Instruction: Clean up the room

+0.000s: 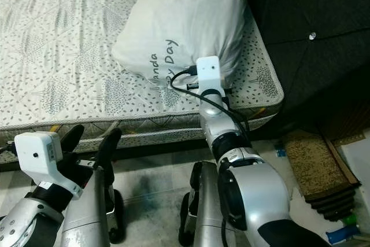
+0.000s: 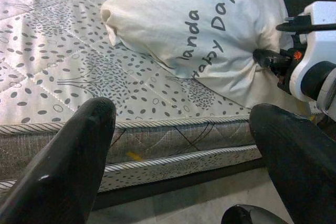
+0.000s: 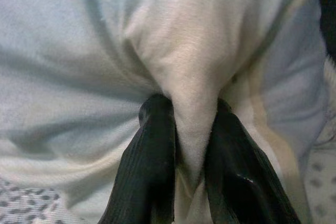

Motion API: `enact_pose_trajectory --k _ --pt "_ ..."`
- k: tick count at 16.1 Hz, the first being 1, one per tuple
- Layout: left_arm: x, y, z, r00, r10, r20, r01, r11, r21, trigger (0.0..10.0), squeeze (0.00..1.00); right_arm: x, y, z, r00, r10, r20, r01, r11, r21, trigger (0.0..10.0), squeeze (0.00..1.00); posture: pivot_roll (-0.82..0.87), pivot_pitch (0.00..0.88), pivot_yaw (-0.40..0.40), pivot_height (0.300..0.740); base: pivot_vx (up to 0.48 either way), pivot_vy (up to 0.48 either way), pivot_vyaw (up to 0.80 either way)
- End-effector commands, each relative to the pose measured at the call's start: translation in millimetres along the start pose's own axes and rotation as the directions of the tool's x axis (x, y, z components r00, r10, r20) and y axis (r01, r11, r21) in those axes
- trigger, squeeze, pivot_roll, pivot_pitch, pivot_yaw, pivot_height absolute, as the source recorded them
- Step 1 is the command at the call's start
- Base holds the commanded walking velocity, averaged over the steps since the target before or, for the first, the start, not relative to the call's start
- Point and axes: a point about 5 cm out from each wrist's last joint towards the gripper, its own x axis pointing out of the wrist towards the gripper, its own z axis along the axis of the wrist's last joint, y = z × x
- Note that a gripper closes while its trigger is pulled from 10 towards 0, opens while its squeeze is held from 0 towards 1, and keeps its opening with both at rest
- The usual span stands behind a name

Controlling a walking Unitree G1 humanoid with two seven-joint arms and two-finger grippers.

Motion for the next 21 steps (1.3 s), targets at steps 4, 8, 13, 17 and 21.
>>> enact_pose_trajectory --k 4,8,13,17,21 --pt "-2.8 4.2 -3 1.0 0.008 -0.028 -0.008 1.0 0.011 10.0 0.0 -3.7 3.1 -20 0.993 0.039 -0.107 -0.033 0.998 0.06 0.0 0.0 0.23 0.327 -0.131 0.561 0.0 0.0 0.0" --pt "-1.3 7.7 -2 1.0 0.021 -0.023 -0.021 0.999 0.027 10.0 0.0 2.1 -26.1 -11 0.995 -0.026 -0.092 0.031 0.998 0.061 0.0 0.0 0.23 0.314 -0.126 0.561 0.0 0.0 0.0" --pt "3.6 10.1 1 1.0 0.015 -0.012 -0.015 0.999 0.039 10.0 0.0 10.3 -91.0 31 0.98 -0.201 0.01 0.201 0.98 -0.006 0.0 0.0 0.22 0.307 -0.12 0.561 0.0 0.0 0.0" --pt "6.7 12.3 2 1.0 0.016 -0.003 -0.016 0.999 0.047 10.0 0.0 11.2 -116.9 67 0.962 -0.252 0.102 0.257 0.966 -0.034 0.0 0.0 0.22 0.295 -0.119 0.561 0.0 0.0 0.0" --pt "8.9 13.0 2 1.0 0.016 0.002 -0.016 0.999 0.049 10.0 0.0 5.0 -153.5 109 0.921 -0.336 0.195 0.353 0.934 -0.057 0.0 0.0 0.21 0.279 -0.12 0.561 0.0 0.0 0.0"
